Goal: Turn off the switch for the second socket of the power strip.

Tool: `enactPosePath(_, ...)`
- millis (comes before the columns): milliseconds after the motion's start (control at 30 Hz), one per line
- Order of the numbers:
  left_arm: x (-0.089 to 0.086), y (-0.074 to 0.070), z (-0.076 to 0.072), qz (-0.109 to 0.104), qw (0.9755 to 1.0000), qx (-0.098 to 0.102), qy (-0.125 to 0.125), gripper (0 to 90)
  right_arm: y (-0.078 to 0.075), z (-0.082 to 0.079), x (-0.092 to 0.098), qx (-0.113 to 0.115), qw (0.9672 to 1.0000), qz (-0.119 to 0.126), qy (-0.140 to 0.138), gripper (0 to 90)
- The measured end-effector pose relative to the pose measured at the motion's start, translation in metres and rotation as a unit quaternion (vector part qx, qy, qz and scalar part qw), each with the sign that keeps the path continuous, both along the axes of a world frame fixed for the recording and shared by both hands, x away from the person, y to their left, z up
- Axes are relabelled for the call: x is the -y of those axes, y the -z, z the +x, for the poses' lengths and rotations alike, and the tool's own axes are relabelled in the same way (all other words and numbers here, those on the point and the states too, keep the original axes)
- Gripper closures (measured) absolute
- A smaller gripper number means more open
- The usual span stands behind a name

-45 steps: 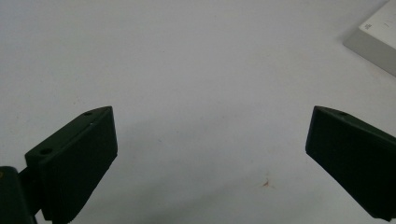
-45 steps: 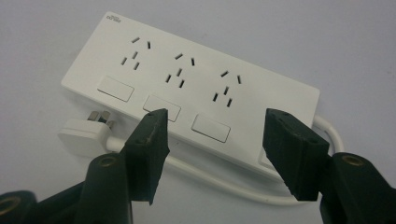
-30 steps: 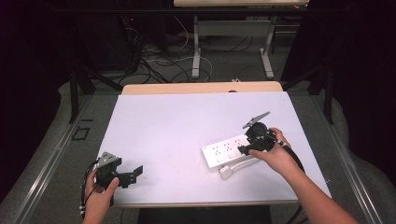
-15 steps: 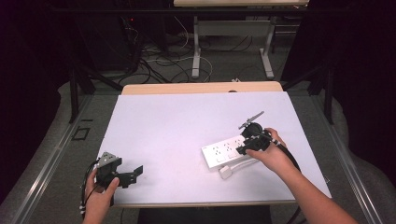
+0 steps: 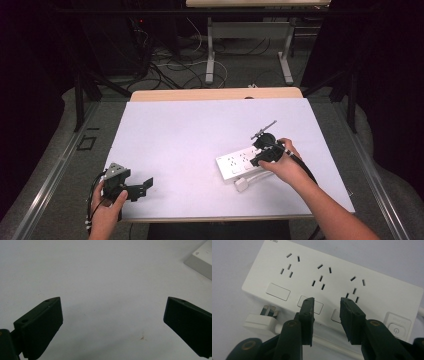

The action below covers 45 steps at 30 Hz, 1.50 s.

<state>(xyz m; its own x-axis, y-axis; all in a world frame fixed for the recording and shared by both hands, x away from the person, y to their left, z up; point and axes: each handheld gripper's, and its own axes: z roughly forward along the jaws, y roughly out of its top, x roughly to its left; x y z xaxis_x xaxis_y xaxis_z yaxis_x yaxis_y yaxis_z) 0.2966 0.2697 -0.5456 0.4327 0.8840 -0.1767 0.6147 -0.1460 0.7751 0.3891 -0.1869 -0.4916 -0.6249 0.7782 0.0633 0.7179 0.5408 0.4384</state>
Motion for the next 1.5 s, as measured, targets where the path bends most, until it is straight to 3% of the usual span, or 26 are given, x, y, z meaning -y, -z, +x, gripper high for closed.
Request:
enactPosePath(167, 0.000, 0.000, 0.000, 0.000, 1.0000, -0.001, 0.000, 2.5, 0.002, 0.001, -0.003, -0.005, 0.9999, 0.012, 0.009, 68.6)
enactPosePath(200, 0.000, 0.000, 0.000, 0.000, 1.0000, -0.001, 0.000, 2.5, 0.003, 0.001, -0.005, -0.019, 0.9994, 0.022, 0.019, 69.9)
enactPosePath(233, 0.000, 0.000, 0.000, 0.000, 1.0000, -0.001, 0.000, 2.5, 0.004, 0.001, -0.006, -0.017, 0.9992, 0.028, 0.022, 70.7)
enactPosePath(300, 0.000, 0.000, 0.000, 0.000, 1.0000, -0.001, 0.000, 2.5, 0.005, 0.002, -0.008, -0.023, 0.9994, 0.018, 0.016, 72.0)
enactPosePath(400, 0.000, 0.000, 0.000, 0.000, 1.0000, -0.001, 0.000, 2.5, 0.011, 0.001, -0.011, -0.005, 0.9989, 0.043, 0.018, 72.6)
enactPosePath(433, 0.000, 0.000, 0.000, 0.001, 1.0000, -0.001, 0.000, 2.5, 0.007, 0.001, -0.012, -0.027, 0.9995, 0.014, 0.013, 73.7)
enactPosePath(733, 0.000, 0.000, 0.000, 0.001, 1.0000, -0.001, 0.000, 2.5, 0.010, 0.001, -0.019, -0.034, 0.9992, 0.017, 0.014, 78.5)
enactPosePath(900, 0.000, 0.000, 0.000, 0.001, 1.0000, 0.000, 0.000, 2.5, 0.013, 0.001, -0.023, -0.033, 0.9994, 0.014, 0.000, 81.4)
enactPosePath(933, 0.000, 0.000, 0.000, 0.001, 1.0000, 0.000, 0.000, 2.5, 0.015, 0.001, -0.024, -0.024, 0.9993, 0.028, 0.006, 82.0)
enactPosePath(967, 0.000, 0.000, 0.000, 0.001, 1.0000, 0.000, 0.000, 2.5, 0.013, 0.001, -0.024, -0.034, 0.9994, 0.012, 0.001, 82.4)
enactPosePath(1133, -0.001, 0.000, -0.001, 0.001, 1.0000, -0.001, -0.001, 2.5, 0.015, 0.002, -0.028, -0.027, 0.9995, 0.015, -0.004, 84.4)
enactPosePath(1233, -0.001, 0.000, -0.001, 0.001, 1.0000, -0.001, -0.001, 2.5, 0.013, 0.001, -0.029, -0.038, 0.9992, 0.006, -0.003, 86.2)
enactPosePath(1500, 0.000, 0.000, -0.001, 0.000, 1.0000, -0.002, 0.000, 2.5, 0.015, -0.001, -0.031, -0.023, 0.9997, 0.009, -0.003, 88.0)
